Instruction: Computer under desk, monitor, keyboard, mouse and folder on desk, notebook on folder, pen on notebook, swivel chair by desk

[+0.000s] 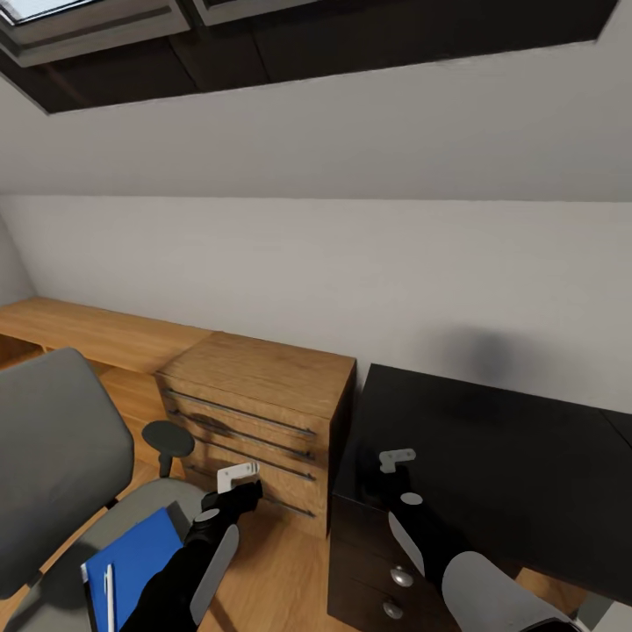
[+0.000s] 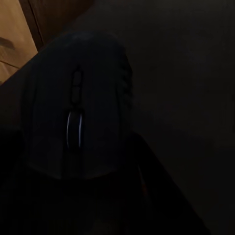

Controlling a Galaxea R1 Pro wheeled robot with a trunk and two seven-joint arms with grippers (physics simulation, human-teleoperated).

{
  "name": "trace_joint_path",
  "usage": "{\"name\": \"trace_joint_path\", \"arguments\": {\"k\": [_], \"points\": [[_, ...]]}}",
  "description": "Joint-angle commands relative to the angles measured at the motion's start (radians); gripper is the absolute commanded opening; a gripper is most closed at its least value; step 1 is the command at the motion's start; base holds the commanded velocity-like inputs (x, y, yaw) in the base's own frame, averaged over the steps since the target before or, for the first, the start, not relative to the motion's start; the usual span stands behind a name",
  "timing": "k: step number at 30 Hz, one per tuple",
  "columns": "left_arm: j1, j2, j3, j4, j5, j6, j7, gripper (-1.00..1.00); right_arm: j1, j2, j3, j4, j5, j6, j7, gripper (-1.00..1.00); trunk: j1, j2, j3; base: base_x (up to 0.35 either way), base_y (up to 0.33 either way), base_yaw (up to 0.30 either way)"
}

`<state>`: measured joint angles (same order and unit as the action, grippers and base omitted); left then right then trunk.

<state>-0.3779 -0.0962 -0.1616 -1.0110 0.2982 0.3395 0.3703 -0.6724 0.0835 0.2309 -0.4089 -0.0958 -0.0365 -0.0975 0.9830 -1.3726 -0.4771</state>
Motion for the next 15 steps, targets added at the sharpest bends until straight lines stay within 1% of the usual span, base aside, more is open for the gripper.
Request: {"name": "trace_joint_path", "arguments": {"k": [1,2,3,12,15], "points": [[-0.001,0.001,-0.003,-0.001,0.010,0.003,0.009,1.00,-0.001,-0.001,0.008,0.001,-0.013,-0.004,-0.007,-1.00,0.000,-0.001,-0.001,0.010,-0.002,0.000],[-0.001,0.001,-0.003,-0.001,0.010,0.003,0.009,1.00,-0.001,-0.001,0.008,0.001,-0.013,-0.004,-0.007,-1.00,0.000,-0.001,-0.001,0.006,-0.001,0.000],[-0.001,0.000,-0.003,-0.001,0.010,0.003,0.009,1.00,-0.001,-0.001,0.008,0.001,-0.013,-0.004,-0.007,1.00,0.000,-0.001,-0.001,0.004,-0.001,0.000],[-0.001,0.001,-0.003,-0.001,0.010,0.003,0.009,1.00,-0.001,-0.001,0.008,0.001,-0.013,-0.005,-0.007,1.00,0.000,-0.001,-0.001,0.001,0.000,0.000],[-0.001,0.000,-0.003,-0.001,0.010,0.003,0.009,1.00,-0.001,-0.001,0.008,0.001,-0.013,-0.005,-0.007,1.00,-0.012,0.020,0.008,0.000,0.000,0.000]]}}
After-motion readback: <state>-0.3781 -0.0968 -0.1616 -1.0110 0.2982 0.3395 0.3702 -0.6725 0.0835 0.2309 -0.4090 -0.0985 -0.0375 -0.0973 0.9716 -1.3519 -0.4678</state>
